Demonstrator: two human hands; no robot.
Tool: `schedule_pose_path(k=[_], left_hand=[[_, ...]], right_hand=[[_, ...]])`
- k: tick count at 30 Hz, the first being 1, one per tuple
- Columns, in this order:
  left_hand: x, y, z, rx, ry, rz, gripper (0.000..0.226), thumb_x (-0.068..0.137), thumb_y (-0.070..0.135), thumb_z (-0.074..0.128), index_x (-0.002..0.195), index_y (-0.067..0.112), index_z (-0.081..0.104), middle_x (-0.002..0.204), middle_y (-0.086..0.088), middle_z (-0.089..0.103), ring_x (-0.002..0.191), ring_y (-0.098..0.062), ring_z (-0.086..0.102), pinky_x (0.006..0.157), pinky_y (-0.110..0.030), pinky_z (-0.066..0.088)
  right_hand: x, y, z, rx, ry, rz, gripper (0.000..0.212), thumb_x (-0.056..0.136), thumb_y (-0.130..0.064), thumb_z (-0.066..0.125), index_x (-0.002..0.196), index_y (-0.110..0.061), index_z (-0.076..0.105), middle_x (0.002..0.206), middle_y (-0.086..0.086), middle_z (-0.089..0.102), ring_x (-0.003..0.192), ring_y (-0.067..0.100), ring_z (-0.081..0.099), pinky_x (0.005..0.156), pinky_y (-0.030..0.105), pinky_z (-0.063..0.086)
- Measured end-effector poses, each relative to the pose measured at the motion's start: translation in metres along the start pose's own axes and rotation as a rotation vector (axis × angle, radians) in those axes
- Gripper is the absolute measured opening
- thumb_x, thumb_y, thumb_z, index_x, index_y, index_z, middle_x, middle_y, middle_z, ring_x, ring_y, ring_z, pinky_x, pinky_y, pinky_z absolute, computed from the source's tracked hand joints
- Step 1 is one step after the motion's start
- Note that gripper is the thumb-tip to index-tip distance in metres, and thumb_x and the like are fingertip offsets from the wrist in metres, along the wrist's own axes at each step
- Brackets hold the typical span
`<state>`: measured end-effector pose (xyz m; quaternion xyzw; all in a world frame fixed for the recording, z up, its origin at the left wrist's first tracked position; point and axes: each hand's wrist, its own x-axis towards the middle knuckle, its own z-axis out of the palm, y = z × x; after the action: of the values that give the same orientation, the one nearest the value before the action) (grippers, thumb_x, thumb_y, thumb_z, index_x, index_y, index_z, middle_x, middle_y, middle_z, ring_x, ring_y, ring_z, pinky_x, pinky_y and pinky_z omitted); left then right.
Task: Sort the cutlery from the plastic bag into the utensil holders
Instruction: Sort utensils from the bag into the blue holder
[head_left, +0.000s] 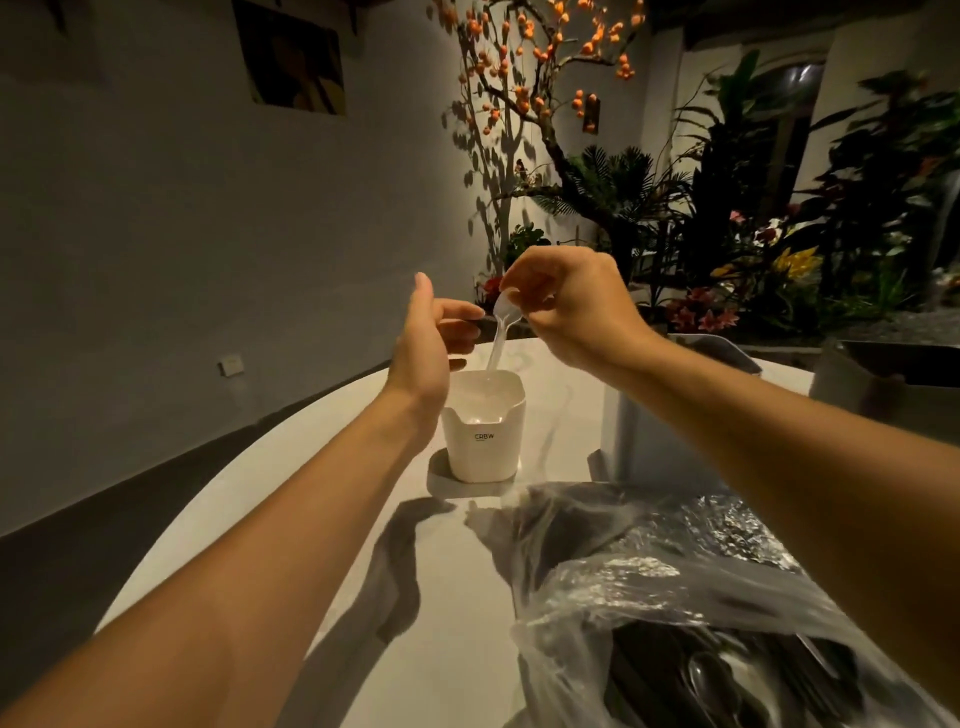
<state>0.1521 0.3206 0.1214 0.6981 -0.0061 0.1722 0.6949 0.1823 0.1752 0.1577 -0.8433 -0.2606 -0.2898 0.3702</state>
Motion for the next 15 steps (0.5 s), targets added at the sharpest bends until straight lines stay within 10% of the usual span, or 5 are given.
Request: schedule_pose_path(k=[7,15], left_hand=[[0.022,-0.033,-0.005,0.165,0.081,0.018,0.071,0.105,0.055,0.013,0.100,0.014,0.071,0.103,-0.006,0.071,0.105,-0.022,0.060,0.095,-0.041,0.042],[0.019,-0.043,-0.009,0.189,0.163,-0.011,0.066,0.106,0.052,0.016,0.103,0.011,0.067,0.105,-0.006,0.067,0.104,-0.021,0.059,0.093,-0.038,0.044]], right_hand=[[-0.005,0.031,0.062,-0.274,-0.099,-0.042,0.017,0.092,-0.013,0.068,0.109,-0.017,0.065,0.103,0.003,0.069,0.092,0.020,0.065,0.079,0.037,0.059],[-0.015,0.036,0.059,-0.360,-0.399,0.053,0.029,0.097,-0.011,0.058,0.119,-0.024,0.072,0.124,0.000,0.067,0.110,0.023,0.062,0.096,0.039,0.053]])
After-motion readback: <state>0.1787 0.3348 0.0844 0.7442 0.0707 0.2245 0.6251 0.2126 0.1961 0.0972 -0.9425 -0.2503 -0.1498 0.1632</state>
